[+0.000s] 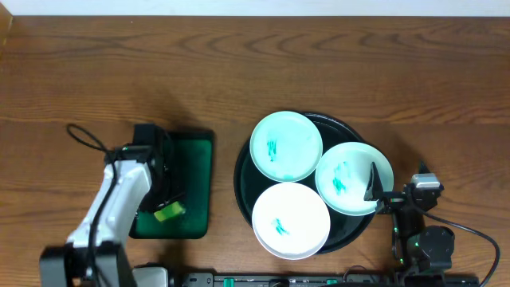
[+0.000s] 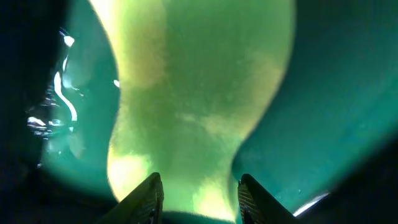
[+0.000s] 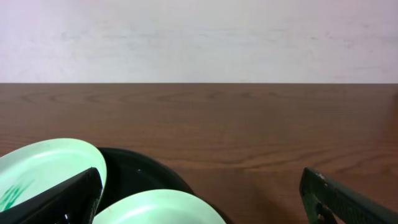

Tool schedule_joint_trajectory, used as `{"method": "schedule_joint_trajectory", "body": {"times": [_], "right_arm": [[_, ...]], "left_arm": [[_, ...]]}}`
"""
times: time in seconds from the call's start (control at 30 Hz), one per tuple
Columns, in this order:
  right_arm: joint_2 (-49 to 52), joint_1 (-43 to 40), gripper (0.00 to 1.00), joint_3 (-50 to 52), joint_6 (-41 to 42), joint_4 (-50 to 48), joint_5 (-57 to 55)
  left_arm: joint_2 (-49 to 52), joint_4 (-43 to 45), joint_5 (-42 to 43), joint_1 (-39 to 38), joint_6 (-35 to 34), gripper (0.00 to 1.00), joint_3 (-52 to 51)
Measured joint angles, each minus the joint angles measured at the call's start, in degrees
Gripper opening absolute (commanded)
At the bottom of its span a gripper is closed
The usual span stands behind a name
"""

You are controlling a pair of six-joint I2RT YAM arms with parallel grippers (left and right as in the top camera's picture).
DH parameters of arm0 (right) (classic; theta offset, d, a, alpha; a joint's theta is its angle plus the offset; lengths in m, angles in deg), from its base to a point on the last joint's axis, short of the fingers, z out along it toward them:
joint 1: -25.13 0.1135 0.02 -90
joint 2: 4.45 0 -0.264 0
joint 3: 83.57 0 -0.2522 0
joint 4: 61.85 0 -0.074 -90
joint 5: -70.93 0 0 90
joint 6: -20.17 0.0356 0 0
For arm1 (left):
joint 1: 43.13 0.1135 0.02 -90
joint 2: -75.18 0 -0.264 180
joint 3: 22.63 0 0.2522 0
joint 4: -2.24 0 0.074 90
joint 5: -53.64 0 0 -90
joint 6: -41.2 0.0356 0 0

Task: Clean dirty plates on tray and stack at the side

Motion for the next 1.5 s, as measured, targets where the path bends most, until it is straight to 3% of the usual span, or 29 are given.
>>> {"method": "schedule_joint_trajectory", "body": {"times": [0.33,0.67,1.07,1.5], "right_arm": [[0.00,0.00,0.99,0.00,0.00,0.00,0.00],[0.00,0.00,0.99,0.00,0.00,0.02,0.00],[0.00,0.00,0.99,0.00,0.00,0.00,0.00],[0.00,0.00,0.99,0.00,-0.02,0.00,0.00]], "left_arm": [[3.48,1.86,0.00,0.00,0.94,0.44,0.00],[5.14,2.95,-0.24,0.00,1.60,0.07,0.00],[6.12,3.28,-0.15,-2.23,1.44,0.07,0.50],[0.87,5.40,4.52,-16.20,-0.04,0.07,9.46]]}}
